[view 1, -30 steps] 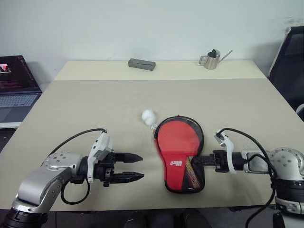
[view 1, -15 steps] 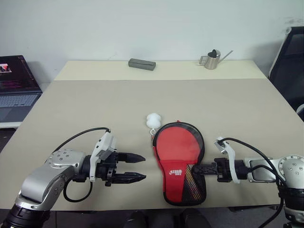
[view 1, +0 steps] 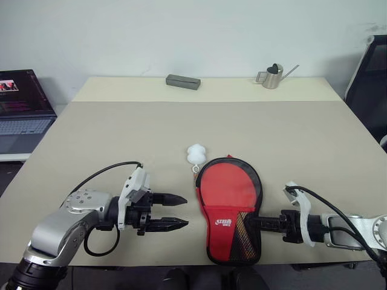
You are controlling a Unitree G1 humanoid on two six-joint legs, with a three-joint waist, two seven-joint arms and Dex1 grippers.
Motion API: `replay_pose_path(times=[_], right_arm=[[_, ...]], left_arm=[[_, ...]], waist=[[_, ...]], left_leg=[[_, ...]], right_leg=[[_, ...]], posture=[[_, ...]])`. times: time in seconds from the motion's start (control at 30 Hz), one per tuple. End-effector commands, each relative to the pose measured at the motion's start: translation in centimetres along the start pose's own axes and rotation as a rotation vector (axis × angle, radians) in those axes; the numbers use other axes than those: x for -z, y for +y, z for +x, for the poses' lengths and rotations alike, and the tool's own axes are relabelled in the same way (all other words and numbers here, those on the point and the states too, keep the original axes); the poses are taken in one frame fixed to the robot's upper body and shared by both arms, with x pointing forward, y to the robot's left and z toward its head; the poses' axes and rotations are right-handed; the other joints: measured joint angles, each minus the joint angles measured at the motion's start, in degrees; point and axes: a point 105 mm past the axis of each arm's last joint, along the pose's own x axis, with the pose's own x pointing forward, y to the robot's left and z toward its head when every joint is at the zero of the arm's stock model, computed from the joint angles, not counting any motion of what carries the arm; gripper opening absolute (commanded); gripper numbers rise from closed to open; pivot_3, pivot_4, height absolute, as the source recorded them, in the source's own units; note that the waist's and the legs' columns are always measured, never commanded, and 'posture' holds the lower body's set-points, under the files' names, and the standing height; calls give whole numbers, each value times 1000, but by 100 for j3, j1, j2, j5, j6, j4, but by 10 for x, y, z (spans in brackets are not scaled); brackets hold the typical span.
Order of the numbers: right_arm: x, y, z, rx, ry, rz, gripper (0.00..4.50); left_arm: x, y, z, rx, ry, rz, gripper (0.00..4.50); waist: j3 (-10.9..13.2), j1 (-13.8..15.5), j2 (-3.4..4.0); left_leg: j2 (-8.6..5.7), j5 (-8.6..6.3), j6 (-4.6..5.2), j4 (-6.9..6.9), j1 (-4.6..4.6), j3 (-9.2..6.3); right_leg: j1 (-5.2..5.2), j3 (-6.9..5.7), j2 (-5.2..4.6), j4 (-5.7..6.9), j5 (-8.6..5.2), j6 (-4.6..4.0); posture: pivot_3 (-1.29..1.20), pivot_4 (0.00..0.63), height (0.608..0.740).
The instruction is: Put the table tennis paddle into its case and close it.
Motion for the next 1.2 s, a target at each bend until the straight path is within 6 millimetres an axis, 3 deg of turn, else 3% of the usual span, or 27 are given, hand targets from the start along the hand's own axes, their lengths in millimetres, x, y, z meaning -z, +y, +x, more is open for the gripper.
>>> replay_pose_path(times=[0.03, 0.1, 0.23, 0.43, 0.57, 0.67, 0.77, 0.97, 1.2], right_arm=[[-13, 0, -18, 55, -74, -175, 3973], [-14, 2, -24, 73, -75, -351, 3973], [-24, 20, -26, -5, -144, -591, 4457], [-41, 33, -34, -118, -164, -772, 4457], [-68, 43, -32, -137, -247, -851, 4457], [-88, 56, -15, -111, -317, -990, 4457], [-91, 67, 5, -131, -334, -1028, 4457], [-81, 76, 33, -212, -293, -1108, 4457], [-73, 71, 62, -291, -246, -1095, 4457]], left_arm=[[-6, 1, 1, -7, -18, 37, 2991], [-6, 2, 1, -13, -22, 38, 2991], [-9, 7, 1, -53, -46, 53, 2991], [-12, 12, 2, -86, -68, 61, 2991], [-20, 29, -5, -191, -117, 60, 2991], [-17, 58, -15, -373, -79, 115, 2991], [-14, 73, -18, -471, -68, 135, 2991], [-16, 84, -24, -560, -97, 143, 2991], [-24, 91, -36, -608, -140, 107, 2991]], waist=[[1, 17, 1], [1, 40, 2], [1, 47, 0], [3, 50, -2], [4, 47, -4], [5, 44, -5], [5, 45, -5], [5, 61, -6], [5, 50, -6]], left_leg=[[-1, 0, 0, 1, 0, 0], [-4, 0, 0, 2, 0, 2], [0, 0, -1, 0, 2, -3], [3, 0, -1, 1, 4, 1], [2, 0, -1, 1, 6, 0], [2, 0, -1, 0, 9, -2], [1, 1, -2, -2, 8, -3], [-9, 0, -4, 1, -30, -43], [-7, 1, -5, 5, -30, -57]], right_leg=[[1, 0, 0, 0, 0, 0], [1, 2, -1, -1, 0, 1], [1, -8, 13, -3, -1, 1], [3, -1, 3, -3, 0, 1], [3, -2, 1, -3, 0, 1], [3, -4, 6, 0, 0, 0], [-2, -4, 7, 0, 0, 0], [-21, -14, -13, -16, 0, 1], [-24, -26, -8, 0, 0, 0]], posture=[[0, 150, 740], [0, 150, 740], [0, 150, 740], [0, 150, 740], [0, 150, 740], [0, 150, 740], [0, 150, 740], [0, 150, 740], [0, 150, 740]])
